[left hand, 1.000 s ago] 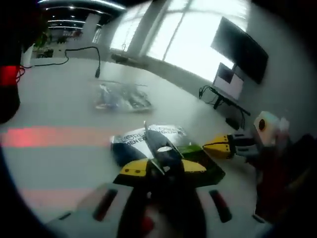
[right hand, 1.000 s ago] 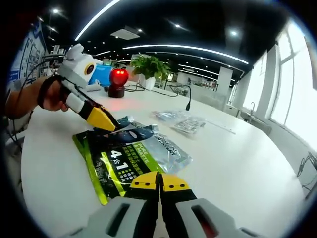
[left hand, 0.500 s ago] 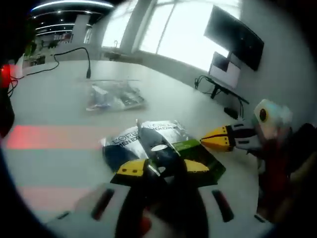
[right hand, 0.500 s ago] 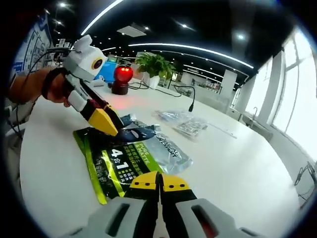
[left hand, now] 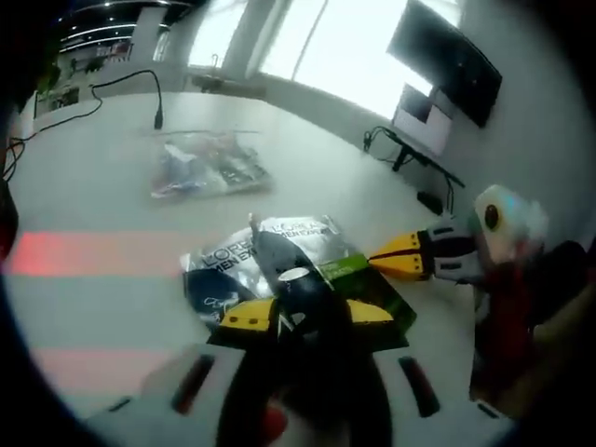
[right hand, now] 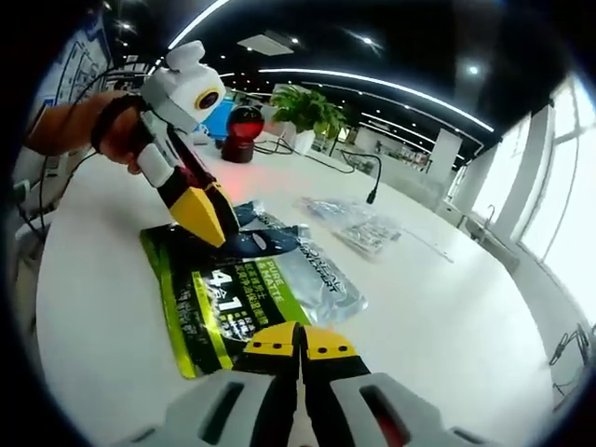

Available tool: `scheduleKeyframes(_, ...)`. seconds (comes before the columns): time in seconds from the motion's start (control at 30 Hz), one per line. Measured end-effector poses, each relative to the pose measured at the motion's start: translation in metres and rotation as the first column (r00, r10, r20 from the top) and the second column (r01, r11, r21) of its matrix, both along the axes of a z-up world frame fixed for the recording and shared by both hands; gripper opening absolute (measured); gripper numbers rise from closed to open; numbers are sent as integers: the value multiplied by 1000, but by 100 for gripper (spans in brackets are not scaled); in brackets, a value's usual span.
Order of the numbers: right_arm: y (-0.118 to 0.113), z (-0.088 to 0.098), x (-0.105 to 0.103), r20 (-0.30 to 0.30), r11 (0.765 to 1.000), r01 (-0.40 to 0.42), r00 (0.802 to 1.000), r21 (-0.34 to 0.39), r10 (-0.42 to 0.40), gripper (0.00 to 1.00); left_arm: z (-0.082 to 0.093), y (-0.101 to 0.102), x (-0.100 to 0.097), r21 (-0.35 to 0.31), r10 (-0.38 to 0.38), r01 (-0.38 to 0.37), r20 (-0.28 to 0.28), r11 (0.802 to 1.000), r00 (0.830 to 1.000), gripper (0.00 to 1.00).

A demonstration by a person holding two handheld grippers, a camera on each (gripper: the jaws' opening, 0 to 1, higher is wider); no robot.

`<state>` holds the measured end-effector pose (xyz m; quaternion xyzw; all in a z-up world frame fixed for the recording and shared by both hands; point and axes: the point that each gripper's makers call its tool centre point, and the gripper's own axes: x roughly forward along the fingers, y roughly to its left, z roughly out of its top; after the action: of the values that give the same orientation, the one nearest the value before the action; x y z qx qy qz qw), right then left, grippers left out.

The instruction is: Clip sheet goods on table flip sheet goods clip sheet goods scan sheet goods put sheet goods back to table

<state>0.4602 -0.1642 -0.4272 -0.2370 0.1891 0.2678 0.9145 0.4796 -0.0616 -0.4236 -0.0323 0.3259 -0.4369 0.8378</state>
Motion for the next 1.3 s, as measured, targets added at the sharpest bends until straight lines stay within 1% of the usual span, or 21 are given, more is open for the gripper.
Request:
scheduleKeyframes(0.07, -1, 0, 0, -6, 1000, 6, 1000, 17, -6, 0, 0, 0, 1, -4, -2, 2, -2, 1000, 1000, 20)
scheduleKeyframes(0.23, -1, -1, 0, -14, 1000, 5, 1000, 20, -4, 0, 0, 0, 2, -15, -7, 7, -10, 1000, 1000, 20)
scheduleKeyframes(0.27, -2, -2, 0, -35, 999, 18, 999, 49, -16, 0, 0, 0, 2, -17, -8, 8, -12, 1000, 1000, 20)
scheduleKeyframes(0.33, -3, -2, 1, -39, 998, 14, 999, 60, -12, 0, 0, 0, 2, -20, -11, 11, -14, 1000, 1000, 20)
scheduleKeyframes(0.4, -2, -3, 2, -50, 996, 19, 999, 87, -14, 0, 0, 0, 1, -34, -10, 9, -26, 999, 1000, 21)
scheduleKeyframes(0.6, -1, -3, 1, -56, 996, 9, 998, 93, -4, 0, 1, -2, 0, -48, -16, 14, -35, 999, 999, 21)
scheduleKeyframes(0.7, -3, -4, 1, -61, 993, 9, 998, 120, -2, 0, 1, -2, 0, -72, -9, 5, -53, 997, 999, 21)
scheduleKeyframes(0.8, -2, -4, 1, -58, 991, 9, 998, 132, -2, 0, 2, -2, -1, -104, -2, -5, -70, 995, 998, 22)
scheduleKeyframes(0.9, -2, -4, 2, -57, 989, 10, 998, 145, -2, 0, 4, -2, -1, -174, 19, -42, -132, 984, 991, 22)
scheduleKeyframes(0.93, -2, -4, 2, -57, 989, 10, 998, 146, -1, 0, 4, -1, 0, -199, 33, -65, -162, 978, 986, 22)
scheduleKeyframes(1.0, -2, -4, 2, -56, 989, 10, 998, 151, -1, 0, 5, 0, 1, -239, 49, -98, -204, 966, 978, 22)
scheduleKeyframes(1.03, -2, -4, 2, -57, 988, 10, 998, 153, -2, 0, 5, 0, 1, -260, 58, -120, -236, 958, 970, 22)
scheduleKeyframes(1.07, -2, -4, 2, -57, 988, 10, 998, 152, -2, 0, 5, 1, 1, -270, 62, -131, -251, 954, 966, 22)
scheduleKeyframes(1.17, -2, -4, 3, -58, 989, 10, 998, 150, -2, 0, 7, 2, 2, -329, 70, -190, -344, 925, 937, 23)
scheduleKeyframes(1.2, -2, -4, 3, -58, 989, 11, 998, 151, -2, 0, 7, 2, 2, -338, 67, -195, -355, 921, 932, 24)
scheduleKeyframes(1.23, -2, -4, 3, -58, 989, 12, 998, 151, -3, 0, 7, 2, -1, -340, 59, -191, -361, 921, 930, 25)
scheduleKeyframes(1.27, -2, -4, 3, -57, 988, 13, 998, 152, -4, 0, 7, 3, -2, -339, 63, -201, -379, 919, 923, 25)
scheduleKeyframes(1.3, -3, -4, 3, -55, 988, 13, 998, 153, -5, 0, 8, 2, -3, -341, 60, -197, -374, 919, 925, 26)
